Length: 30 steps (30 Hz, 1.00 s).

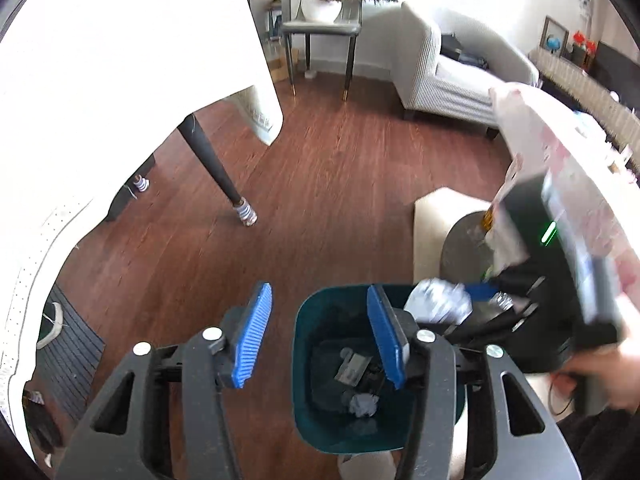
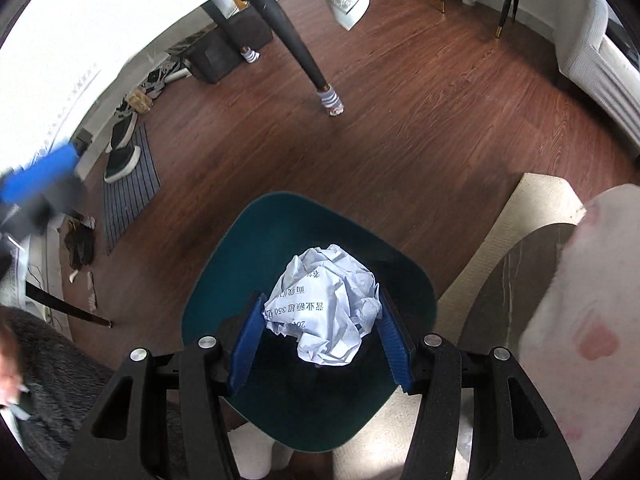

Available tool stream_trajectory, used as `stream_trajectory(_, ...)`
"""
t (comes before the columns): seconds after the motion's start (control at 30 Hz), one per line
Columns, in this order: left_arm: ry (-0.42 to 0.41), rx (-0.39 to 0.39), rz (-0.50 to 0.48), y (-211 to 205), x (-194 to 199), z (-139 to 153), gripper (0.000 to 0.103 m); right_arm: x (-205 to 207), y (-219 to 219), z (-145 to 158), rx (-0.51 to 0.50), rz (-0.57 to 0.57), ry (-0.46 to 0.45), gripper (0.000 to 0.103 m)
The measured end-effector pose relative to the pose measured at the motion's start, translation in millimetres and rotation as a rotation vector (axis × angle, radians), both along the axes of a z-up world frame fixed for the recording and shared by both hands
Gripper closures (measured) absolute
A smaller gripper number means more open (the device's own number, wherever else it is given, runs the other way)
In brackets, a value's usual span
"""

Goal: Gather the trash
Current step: 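Open the left tool over the bin while the right tool releases its paper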

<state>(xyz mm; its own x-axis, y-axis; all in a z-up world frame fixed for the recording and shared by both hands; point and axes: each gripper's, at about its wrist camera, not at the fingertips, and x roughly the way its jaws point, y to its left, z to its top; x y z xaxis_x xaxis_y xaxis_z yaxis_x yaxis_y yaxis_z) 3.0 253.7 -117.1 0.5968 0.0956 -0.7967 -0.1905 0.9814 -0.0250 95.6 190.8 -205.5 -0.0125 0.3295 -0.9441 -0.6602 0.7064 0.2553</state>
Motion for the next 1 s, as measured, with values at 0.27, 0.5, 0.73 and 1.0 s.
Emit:
stream_trajectory(0.27,-0.116,-0.052,0.012,0,-6,43,0.059,-13,-1,-20,-0.021,0.074,-0.015,0.047)
stream_trajectory(0.5,-0.191,-0.045,0.0,-12,-9,75,0.063,-22,-4,-27,-0.03,0.115,-0.023,0.044)
stream_trajectory(0.73,-0.252,-0.023,-0.037,-34,-10,101,0.063,-27,-10,-21,-0.012,0.121,-0.034,0.031)
stream_trajectory(1.0,-0.278,-0.016,-0.082,-62,-5,114,0.063,-24,-28,13,0.042,0.107,-0.09,0.03)
